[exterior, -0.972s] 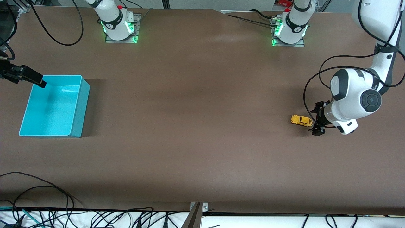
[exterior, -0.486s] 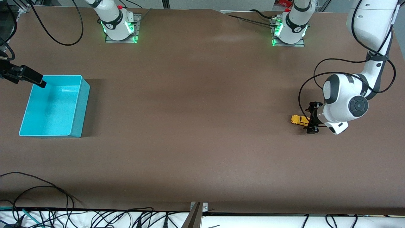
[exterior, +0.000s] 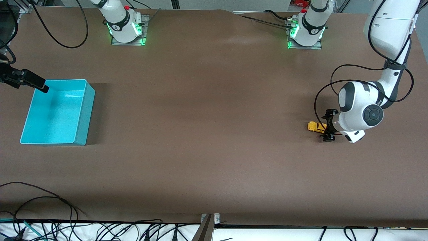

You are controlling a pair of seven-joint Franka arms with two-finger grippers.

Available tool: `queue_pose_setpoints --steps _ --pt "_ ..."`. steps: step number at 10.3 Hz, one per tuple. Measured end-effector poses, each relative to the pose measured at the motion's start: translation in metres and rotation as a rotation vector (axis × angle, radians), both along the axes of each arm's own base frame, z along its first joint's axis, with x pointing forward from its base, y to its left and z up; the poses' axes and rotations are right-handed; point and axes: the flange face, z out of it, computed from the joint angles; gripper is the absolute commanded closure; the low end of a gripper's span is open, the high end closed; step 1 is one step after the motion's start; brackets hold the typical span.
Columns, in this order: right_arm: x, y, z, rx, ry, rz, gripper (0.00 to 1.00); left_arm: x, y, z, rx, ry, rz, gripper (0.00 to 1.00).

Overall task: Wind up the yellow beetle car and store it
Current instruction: 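Lower the left gripper onto the yellow car and grasp it, then drag the held car back and forth on the table with the left gripper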

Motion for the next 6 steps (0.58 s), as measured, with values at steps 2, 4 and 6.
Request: queue_pose_setpoints --steps 2,4,6 --pt "0.0 0.0 0.0 0.0 0.0 0.0 0.0 -0.0016 0.0005 -0.0067 0.005 0.011 -0.007 0.34" --pt "0.0 0.0 0.0 0.0 0.0 0.0 0.0 -0.0022 0.0004 -0.0093 0.005 0.015 -0.007 0.97" --pt "0.0 0.0 0.0 0.0 0.0 0.0 0.0 -0.0015 0.0004 -0.008 0.005 0.011 -0.007 1.0"
